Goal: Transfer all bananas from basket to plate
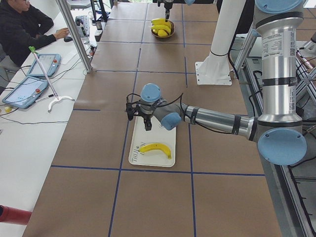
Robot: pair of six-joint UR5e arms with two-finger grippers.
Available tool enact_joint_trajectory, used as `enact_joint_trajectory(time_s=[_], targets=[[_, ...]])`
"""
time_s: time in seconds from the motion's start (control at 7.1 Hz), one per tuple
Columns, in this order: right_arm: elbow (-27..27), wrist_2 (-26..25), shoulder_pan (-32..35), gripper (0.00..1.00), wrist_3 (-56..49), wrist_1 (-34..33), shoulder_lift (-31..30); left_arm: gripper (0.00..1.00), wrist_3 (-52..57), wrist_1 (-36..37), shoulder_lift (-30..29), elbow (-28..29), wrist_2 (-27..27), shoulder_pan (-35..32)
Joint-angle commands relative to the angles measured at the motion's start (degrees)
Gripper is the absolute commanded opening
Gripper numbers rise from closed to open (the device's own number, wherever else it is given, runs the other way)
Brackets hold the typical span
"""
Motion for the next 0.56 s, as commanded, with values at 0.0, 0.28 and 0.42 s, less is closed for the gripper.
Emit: enact_joint_trajectory(time_s=[0.0,0.28,0.42], targets=[[3.94,11.45,8.56,0.00,-0.21,-0.83,0.04,0.99,-0.09,0.00,-0.09,-0.10,-0.24,0.04],[2.66,18.07,8.33,0.00,1.80,-2.14,9.64,0.99,-0.26,-0.09,-0.79,-0.19,-0.42,0.13],[0.90,17.82,3.19,0.00,7.56,-2.24,17.36,0.99,-5.57,-0.18,-4.36,-0.19,-0.42,1.17]])
